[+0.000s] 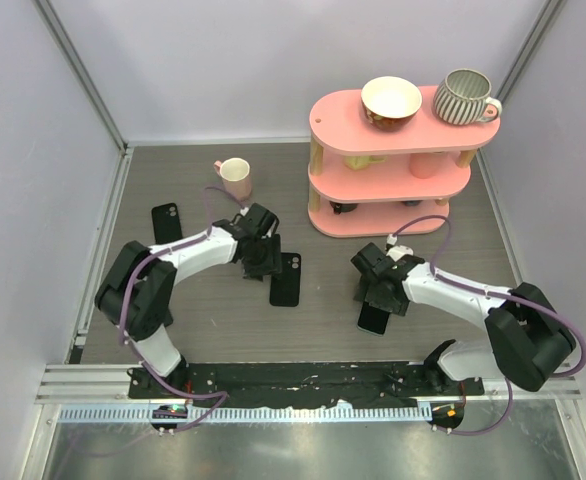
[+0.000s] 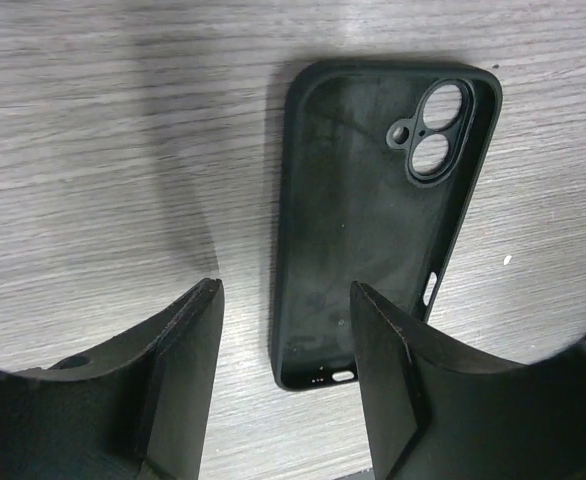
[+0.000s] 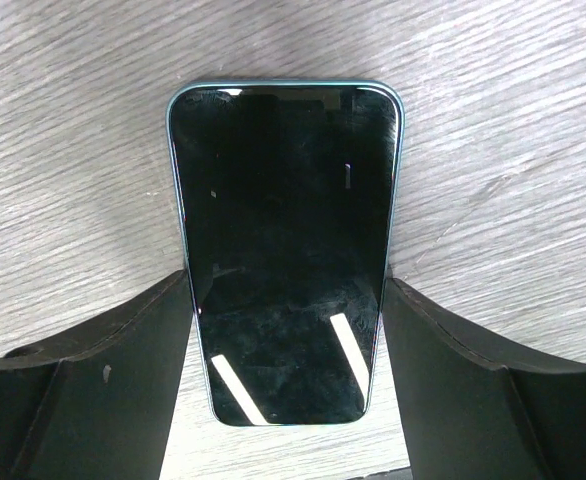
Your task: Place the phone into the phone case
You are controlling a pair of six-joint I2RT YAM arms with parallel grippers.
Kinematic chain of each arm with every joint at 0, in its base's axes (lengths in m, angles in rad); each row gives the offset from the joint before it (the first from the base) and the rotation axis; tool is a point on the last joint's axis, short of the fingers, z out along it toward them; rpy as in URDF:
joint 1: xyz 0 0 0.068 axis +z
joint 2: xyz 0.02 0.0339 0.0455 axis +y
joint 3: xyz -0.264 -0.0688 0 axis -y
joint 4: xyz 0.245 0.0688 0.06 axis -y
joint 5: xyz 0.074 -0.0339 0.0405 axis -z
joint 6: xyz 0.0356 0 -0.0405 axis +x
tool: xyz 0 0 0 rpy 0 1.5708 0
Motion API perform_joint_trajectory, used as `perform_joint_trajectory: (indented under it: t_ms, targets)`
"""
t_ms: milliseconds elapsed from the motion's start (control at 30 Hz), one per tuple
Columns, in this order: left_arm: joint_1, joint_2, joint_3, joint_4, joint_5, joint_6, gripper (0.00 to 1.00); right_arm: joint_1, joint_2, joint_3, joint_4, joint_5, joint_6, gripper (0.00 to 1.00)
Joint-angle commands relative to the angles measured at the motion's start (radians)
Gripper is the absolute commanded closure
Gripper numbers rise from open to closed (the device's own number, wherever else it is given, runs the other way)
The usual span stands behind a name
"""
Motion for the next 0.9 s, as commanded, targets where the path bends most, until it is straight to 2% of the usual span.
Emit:
perform_joint_trajectory:
  t_ms: [0,133,233,333,433,567,600,633,667,733,767,867]
  targets:
    - [-0.041,0.035,0.0,0.053,-0.028,-0.02,0.44,0.001,-0.03,0.001,0.052,-0.013,-0.083,0.64]
    - [-0.059,0.068,0.006,0.04,-0.045,-0.028,0.53,0.001,-0.022,0.008,0.051,-0.02,-0.112,0.65]
    - [-0.076,0.075,0.003,0.04,-0.048,-0.041,0.73,0.001,-0.031,0.016,0.048,-0.02,-0.132,0.67]
    - [-0.114,0.055,-0.012,0.059,-0.053,-0.066,0.87,0.001,-0.053,0.025,0.045,-0.018,-0.148,0.67]
    - [-0.174,0.046,-0.02,0.076,-0.053,-0.106,0.96,0.001,-0.086,0.028,0.057,-0.033,-0.167,0.68]
    - [-0.228,0.039,-0.02,0.082,-0.033,-0.167,0.98,0.001,-0.137,0.021,0.106,-0.082,-0.204,0.68]
    - [-0.228,0.036,-0.027,0.088,-0.019,-0.182,0.94,0.001,-0.148,0.019,0.129,-0.095,-0.213,0.69]
    - [-0.228,0.03,-0.033,0.093,-0.005,-0.198,0.78,0.001,-0.161,0.019,0.138,-0.104,-0.217,0.69]
    - [-0.228,0.015,-0.041,0.105,0.005,-0.224,0.66,0.001,-0.166,0.022,0.146,-0.119,-0.217,0.69]
    - [-0.228,-0.011,-0.055,0.117,0.039,-0.247,0.33,0.003,-0.169,0.034,0.167,-0.131,-0.204,0.71]
    - [-0.227,-0.043,-0.058,0.12,0.039,-0.261,0.29,0.003,-0.168,0.04,0.173,-0.144,-0.197,0.71]
    - [-0.213,-0.1,-0.064,0.113,0.027,-0.27,0.23,0.015,-0.145,0.074,0.206,-0.153,-0.171,0.71]
